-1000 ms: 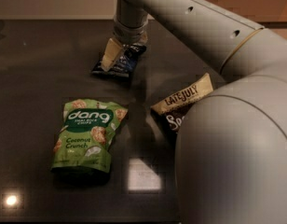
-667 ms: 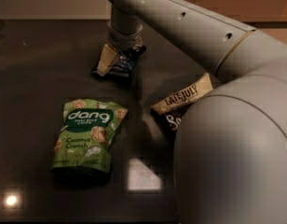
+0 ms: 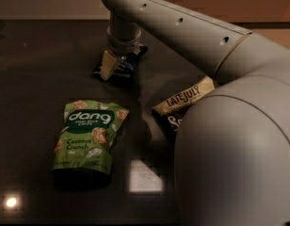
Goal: Pick blue chip bag
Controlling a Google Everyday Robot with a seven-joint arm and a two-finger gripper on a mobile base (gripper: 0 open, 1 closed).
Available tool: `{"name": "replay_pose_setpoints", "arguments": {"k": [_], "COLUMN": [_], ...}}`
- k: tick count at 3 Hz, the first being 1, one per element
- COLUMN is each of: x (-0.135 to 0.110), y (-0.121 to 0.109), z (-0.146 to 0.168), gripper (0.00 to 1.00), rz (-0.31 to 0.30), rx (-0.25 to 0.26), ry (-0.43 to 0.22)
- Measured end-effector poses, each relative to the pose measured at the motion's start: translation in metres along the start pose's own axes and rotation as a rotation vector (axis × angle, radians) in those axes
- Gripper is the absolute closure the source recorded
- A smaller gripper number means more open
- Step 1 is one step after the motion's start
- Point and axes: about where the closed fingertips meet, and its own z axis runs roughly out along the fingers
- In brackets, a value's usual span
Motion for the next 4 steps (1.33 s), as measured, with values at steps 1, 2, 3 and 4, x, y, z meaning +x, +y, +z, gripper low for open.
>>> {"name": "replay_pose_setpoints", "arguments": {"k": [1, 2, 3, 4], "x": [0.005, 0.011, 0.014, 0.015], "y": [-0.003, -0.010, -0.015, -0.018], "z": [0.000, -0.007, -0.021, -0.048], "gripper": [0.41, 0.64, 0.87, 1.00], "rz": [0.001, 0.008, 0.009, -0.015], "rx": [0.001, 0.002, -0.012, -0.040], "ry": [0.004, -0.008, -0.037, -0.085]}}
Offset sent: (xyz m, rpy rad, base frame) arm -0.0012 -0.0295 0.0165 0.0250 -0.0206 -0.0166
